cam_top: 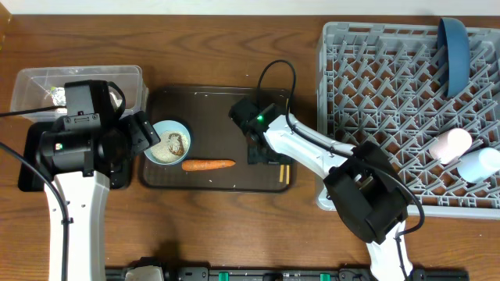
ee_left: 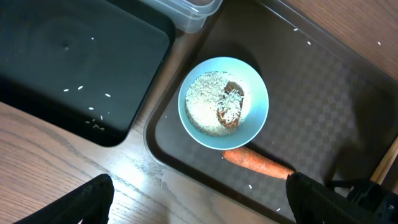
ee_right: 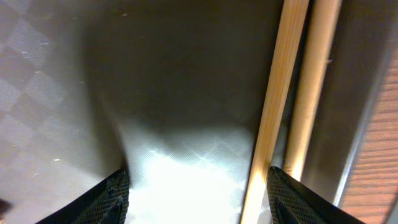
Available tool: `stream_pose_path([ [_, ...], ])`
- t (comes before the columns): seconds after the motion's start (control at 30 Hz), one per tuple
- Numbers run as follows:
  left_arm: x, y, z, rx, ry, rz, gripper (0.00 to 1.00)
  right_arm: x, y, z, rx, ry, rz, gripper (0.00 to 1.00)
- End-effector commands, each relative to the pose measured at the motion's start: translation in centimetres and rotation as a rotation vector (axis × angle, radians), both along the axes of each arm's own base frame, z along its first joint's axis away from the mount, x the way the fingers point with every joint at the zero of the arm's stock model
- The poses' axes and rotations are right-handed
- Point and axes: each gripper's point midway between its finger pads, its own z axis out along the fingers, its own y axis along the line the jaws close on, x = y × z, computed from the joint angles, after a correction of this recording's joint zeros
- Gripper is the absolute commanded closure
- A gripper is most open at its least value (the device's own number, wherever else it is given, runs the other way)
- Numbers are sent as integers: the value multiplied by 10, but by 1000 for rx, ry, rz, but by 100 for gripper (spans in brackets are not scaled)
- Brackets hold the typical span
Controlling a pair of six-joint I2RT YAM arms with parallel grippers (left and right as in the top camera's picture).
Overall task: Sort waste into correct bins and load items into the dishwasher rack
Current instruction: 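Grasp a wooden chopstick on the tray's right edge with the right gripper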
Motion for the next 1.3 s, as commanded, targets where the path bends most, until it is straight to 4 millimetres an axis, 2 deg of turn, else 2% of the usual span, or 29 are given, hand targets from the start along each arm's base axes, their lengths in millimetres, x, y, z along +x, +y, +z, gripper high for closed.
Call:
stream_pose_path([
  [0.0,-3,4,-4,6,17,23,11,-15,0,-16,-7,53,-13,33],
  [0.23,-3,4,-4,6,17,23,11,-18,-4,-16,-23,64,-13,32],
  [0.37,-3,4,-4,6,17,23,11,-25,-10,-20,-33,77,-128,48],
  [0.47,-3,4,-4,6,17,23,11,-29,-14,-26,-39,79,-225,48],
  [0.57,-3,4,-4,7,17,23,11,-31,-16,-31,-40,79,-227,51],
  [0.63,-3,4,-4,6,17,23,11,-33,-18,-33,-46,84,-227,60],
  [0.7,-3,4,-4,6,17,23,11,-34,-18,-33,-47,85,-222,78],
  [0.77,-3,4,-4,6,17,23,11,-34,-18,-33,-48,86,-211,87],
  [0.8,-3,4,-4,6,17,23,11,-35,-19,-33,-50,88,-211,89],
  [0.9,-3,4,-4,6,17,23,11,-37,-21,-32,-61,97,-211,91],
  [1.0,-3,4,-4,6,17,23,11,-37,-21,-32,-62,98,-203,99],
  [1.27,-3,4,-4,6,17,23,11,-35,-20,-32,-57,98,-155,99],
])
